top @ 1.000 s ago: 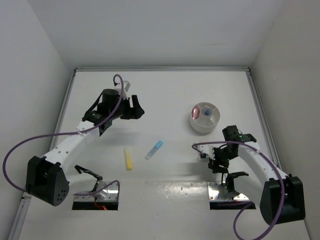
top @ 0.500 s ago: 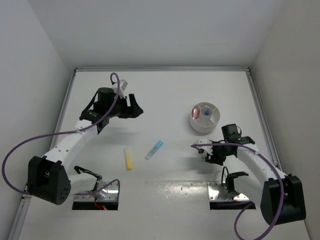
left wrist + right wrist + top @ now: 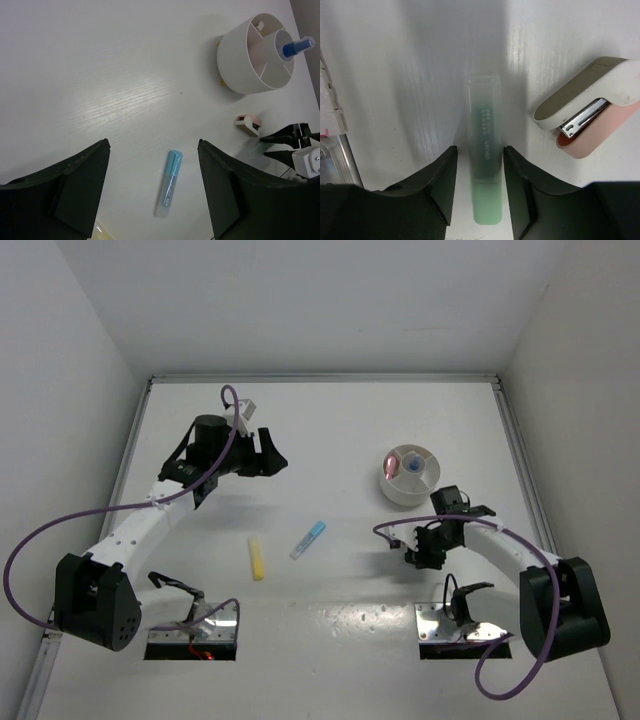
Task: Sort the stationery into containers
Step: Pick up the pen from the center of the board.
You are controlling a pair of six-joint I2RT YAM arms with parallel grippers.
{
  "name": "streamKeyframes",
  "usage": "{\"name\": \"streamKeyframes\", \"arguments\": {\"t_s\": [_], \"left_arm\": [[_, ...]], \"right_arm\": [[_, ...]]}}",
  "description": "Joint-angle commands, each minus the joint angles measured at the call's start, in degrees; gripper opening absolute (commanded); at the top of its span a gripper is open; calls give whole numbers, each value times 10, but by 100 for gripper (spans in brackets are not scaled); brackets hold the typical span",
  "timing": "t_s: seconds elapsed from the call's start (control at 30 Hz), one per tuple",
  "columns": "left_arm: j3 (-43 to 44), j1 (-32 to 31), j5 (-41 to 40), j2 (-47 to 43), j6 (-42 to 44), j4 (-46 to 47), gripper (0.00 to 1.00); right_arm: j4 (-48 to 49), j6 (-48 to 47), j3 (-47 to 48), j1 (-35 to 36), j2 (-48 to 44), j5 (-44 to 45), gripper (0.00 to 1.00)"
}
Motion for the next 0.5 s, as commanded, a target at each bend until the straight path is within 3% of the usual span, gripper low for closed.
{"name": "streamKeyframes", "arguments": {"t_s": [0.0, 0.13, 0.2, 0.33, 0.47], "left_arm": [[-1, 3, 14, -16, 7, 21, 77], [-1, 3, 14, -21, 7, 21, 77], [-1, 3, 14, -21, 7, 21, 77], [-1, 3, 19, -21, 7, 21, 77], [-1, 3, 19, -21, 7, 21, 77]], "right_arm": [[32, -9, -7, 12, 25, 35, 40], [37, -9, -13, 17, 25, 41, 21], [37, -9, -19, 17, 11, 41, 17], [-14, 4, 23, 17, -42, -17, 1], [-72, 30, 102, 17, -111, -86, 0]]}}
